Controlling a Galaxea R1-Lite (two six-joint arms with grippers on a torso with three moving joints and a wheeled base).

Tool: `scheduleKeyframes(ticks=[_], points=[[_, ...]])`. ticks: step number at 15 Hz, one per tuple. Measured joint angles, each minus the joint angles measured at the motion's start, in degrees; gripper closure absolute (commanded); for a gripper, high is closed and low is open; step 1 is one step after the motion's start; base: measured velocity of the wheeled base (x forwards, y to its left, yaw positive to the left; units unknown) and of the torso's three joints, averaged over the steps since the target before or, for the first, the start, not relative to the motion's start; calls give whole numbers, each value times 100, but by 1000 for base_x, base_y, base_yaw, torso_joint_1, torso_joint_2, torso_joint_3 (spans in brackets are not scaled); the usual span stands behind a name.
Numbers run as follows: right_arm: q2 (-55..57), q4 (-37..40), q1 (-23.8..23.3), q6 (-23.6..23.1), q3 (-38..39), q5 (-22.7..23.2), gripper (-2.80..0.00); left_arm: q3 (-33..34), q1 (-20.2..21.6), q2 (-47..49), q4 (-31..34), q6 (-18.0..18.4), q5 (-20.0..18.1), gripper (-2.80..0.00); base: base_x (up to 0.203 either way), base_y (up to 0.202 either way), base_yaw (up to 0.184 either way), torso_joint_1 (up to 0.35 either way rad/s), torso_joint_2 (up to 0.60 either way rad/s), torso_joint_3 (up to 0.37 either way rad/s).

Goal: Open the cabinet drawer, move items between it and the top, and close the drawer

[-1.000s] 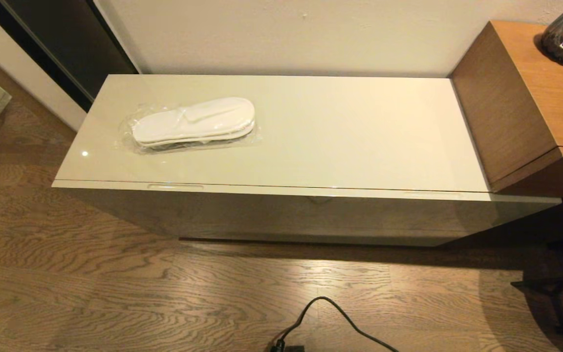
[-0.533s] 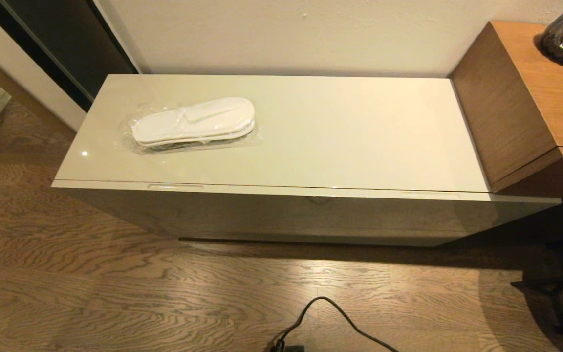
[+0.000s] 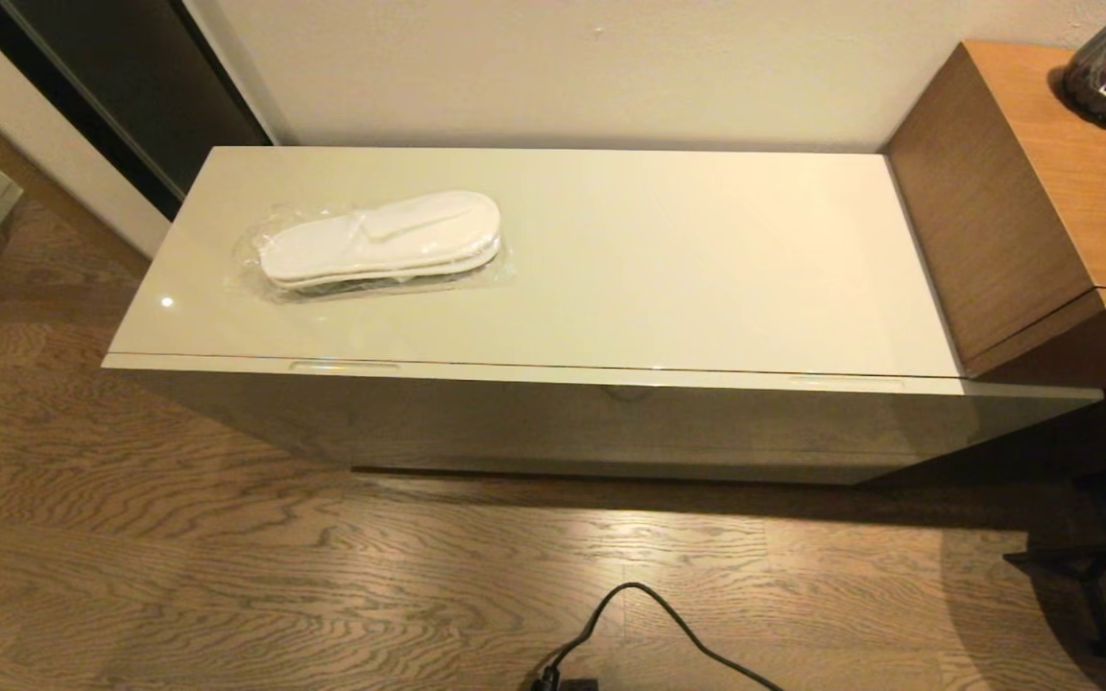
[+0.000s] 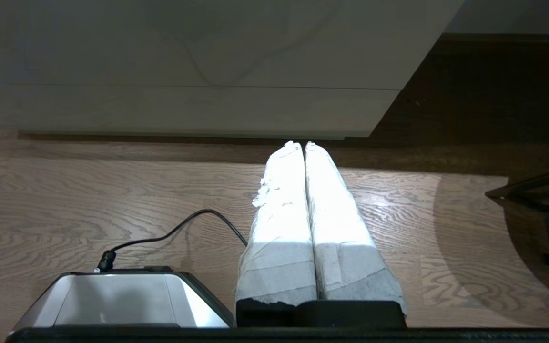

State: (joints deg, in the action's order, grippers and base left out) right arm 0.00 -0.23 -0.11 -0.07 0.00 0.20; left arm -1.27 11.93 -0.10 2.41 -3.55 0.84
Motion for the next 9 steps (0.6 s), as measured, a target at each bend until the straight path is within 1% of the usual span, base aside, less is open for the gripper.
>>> scheduleKeyframes(ticks=[6, 9], points=[[0, 1, 4, 2, 0, -4, 0, 31, 0, 0, -124, -48, 9, 0, 0, 0, 0, 0, 0, 0], [0, 1, 1, 0, 0, -4, 0, 56, 0, 0, -142, 27, 17, 0, 0, 0, 0, 0, 0, 0]])
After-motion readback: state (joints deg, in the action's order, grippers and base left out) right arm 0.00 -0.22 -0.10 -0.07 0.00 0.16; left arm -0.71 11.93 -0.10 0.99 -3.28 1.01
